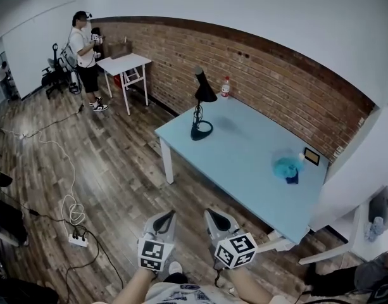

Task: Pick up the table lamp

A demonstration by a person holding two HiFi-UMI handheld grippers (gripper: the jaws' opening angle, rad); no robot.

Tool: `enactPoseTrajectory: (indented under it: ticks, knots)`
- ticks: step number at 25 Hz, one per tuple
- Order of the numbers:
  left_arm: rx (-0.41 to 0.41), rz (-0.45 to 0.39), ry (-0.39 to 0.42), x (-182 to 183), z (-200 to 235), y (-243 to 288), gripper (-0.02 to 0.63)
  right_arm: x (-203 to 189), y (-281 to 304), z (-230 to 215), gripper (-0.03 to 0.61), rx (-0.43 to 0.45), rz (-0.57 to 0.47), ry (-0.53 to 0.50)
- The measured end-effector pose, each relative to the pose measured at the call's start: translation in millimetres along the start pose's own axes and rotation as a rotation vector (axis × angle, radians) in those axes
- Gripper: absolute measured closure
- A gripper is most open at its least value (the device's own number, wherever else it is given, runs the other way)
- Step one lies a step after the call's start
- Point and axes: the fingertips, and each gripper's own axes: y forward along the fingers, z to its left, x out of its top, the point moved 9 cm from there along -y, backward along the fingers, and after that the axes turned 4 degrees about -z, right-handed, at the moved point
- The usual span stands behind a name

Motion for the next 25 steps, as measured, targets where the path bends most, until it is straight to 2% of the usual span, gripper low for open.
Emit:
enactPoseTrajectory:
  ticks: [9,19,25]
  knots:
    - [-0.051,0.006,0.017,-3,86,59,0.621,5,92,-19,0.580,-0.060,-0.033,-0.002]
    - [-0.084,0.006,-0.008,-6,120,112,0.621,5,143,-51,0.580,-0.086,-0.013,0.012]
    - [-0.094,0.021,0.002,-8,143,169,0.621,9,190,-96,0.580,-0.087,-0.024,0.018]
